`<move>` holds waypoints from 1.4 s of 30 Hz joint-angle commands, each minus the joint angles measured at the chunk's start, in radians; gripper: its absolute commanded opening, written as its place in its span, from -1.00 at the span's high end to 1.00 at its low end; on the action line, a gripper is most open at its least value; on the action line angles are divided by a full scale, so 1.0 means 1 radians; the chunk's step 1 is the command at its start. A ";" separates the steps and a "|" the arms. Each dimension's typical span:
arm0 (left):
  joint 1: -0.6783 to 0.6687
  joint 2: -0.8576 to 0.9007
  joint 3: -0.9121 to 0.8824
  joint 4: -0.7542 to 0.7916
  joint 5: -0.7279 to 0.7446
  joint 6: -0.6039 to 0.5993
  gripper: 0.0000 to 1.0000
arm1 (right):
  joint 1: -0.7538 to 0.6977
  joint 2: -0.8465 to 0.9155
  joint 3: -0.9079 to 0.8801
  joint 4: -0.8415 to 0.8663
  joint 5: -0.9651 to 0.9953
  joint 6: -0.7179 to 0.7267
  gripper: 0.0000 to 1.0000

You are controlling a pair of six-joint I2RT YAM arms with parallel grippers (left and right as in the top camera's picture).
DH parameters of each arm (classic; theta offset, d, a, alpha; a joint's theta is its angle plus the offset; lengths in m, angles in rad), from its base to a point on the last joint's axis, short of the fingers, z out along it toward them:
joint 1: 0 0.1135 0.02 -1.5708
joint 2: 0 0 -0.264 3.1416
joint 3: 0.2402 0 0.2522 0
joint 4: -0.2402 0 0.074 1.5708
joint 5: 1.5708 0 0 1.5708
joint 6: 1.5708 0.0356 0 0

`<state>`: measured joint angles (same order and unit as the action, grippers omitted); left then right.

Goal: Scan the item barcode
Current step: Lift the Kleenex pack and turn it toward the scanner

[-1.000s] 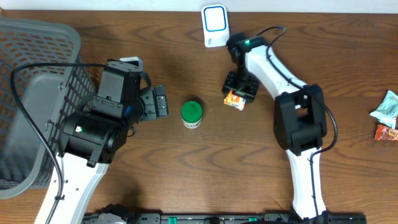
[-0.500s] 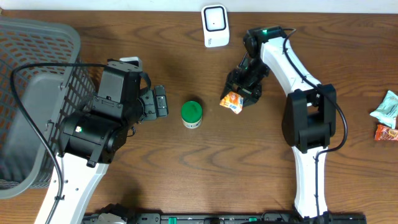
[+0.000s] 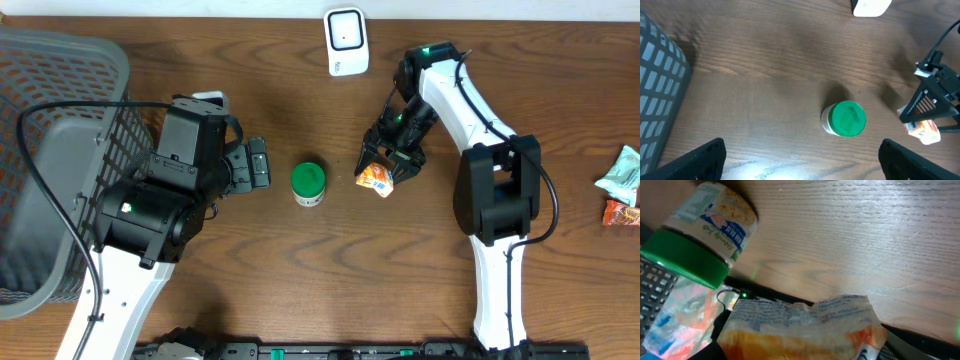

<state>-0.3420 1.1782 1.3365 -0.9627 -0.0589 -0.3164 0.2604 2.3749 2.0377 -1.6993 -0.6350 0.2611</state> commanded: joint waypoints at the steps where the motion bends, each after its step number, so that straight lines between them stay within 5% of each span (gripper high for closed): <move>1: 0.005 0.004 0.007 -0.002 -0.013 0.009 -0.96 | -0.002 0.006 0.011 -0.003 -0.046 -0.050 -0.24; 26: 0.005 0.004 0.007 -0.002 -0.013 0.009 -0.95 | 0.053 0.006 0.010 0.007 -0.064 -0.053 -0.26; 35: 0.005 0.004 0.007 -0.002 -0.013 0.009 -0.96 | 0.059 0.006 0.013 0.337 -0.079 0.018 -0.17; 42: 0.005 0.004 0.007 -0.002 -0.013 0.009 -0.96 | 0.013 0.006 0.132 0.416 -0.239 0.031 -0.08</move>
<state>-0.3420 1.1782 1.3365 -0.9627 -0.0589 -0.3164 0.3054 2.3760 2.0769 -1.2942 -0.7654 0.2749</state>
